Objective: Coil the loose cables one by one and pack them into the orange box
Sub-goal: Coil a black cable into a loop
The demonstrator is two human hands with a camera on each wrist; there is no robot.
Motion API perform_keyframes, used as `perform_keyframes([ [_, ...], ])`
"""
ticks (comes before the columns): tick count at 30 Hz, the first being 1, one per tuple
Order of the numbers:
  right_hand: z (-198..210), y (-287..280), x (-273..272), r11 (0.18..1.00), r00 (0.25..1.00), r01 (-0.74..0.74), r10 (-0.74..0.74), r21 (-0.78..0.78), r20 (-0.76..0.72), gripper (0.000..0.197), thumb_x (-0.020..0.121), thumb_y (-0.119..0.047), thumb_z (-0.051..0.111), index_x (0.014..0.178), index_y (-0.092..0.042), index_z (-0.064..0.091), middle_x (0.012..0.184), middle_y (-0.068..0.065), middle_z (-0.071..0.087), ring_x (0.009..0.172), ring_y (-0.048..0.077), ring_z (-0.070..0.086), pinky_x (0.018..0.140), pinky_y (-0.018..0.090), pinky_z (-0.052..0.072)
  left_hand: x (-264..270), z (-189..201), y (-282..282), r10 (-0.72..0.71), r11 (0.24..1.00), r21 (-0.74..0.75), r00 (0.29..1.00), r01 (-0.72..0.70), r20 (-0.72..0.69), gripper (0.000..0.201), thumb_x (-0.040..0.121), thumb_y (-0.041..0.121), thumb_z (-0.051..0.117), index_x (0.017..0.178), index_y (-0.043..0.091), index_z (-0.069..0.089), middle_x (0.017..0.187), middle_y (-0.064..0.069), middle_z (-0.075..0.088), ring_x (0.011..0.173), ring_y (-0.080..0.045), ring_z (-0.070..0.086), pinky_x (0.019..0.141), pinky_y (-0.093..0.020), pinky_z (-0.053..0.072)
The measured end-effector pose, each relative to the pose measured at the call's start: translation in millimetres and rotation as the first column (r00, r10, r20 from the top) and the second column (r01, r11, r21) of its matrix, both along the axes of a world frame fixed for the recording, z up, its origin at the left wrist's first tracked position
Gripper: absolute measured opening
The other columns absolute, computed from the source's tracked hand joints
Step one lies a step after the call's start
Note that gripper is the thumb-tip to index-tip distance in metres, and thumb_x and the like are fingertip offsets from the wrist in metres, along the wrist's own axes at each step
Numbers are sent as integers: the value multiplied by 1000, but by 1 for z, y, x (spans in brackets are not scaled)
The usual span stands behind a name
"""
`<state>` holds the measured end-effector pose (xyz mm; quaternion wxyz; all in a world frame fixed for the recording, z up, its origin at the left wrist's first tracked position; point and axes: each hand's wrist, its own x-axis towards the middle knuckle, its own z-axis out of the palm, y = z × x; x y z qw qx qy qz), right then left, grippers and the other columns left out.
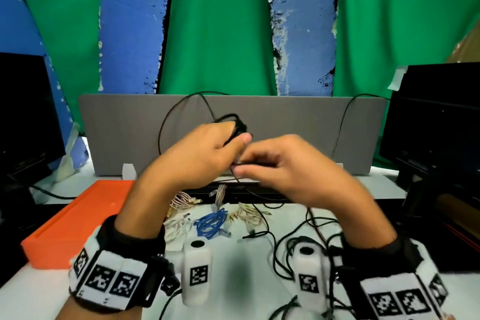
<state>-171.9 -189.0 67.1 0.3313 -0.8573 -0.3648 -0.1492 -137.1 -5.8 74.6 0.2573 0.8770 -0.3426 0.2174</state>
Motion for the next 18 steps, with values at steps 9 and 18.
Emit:
perform_keyframes([
  [9,5,-40,15,944,959,125,-194,304,207,16,93,-43,65,88,-28,62,71,4,57,65,26,46,60,39,40,-5,7,15,-616,632,-718,752,292,-237,29,91,30,58,67,18,47,42,12,31,35,-7,30,53,-32,39],
  [18,-17,12,27,959,948,279,-283,47,143,50,105,-27,43,151,-44,31,111,1,70,91,21,66,83,40,54,3,15,-8,-795,-350,-933,551,-79,252,32,105,27,43,109,1,60,61,9,55,54,-3,56,67,-21,52],
])
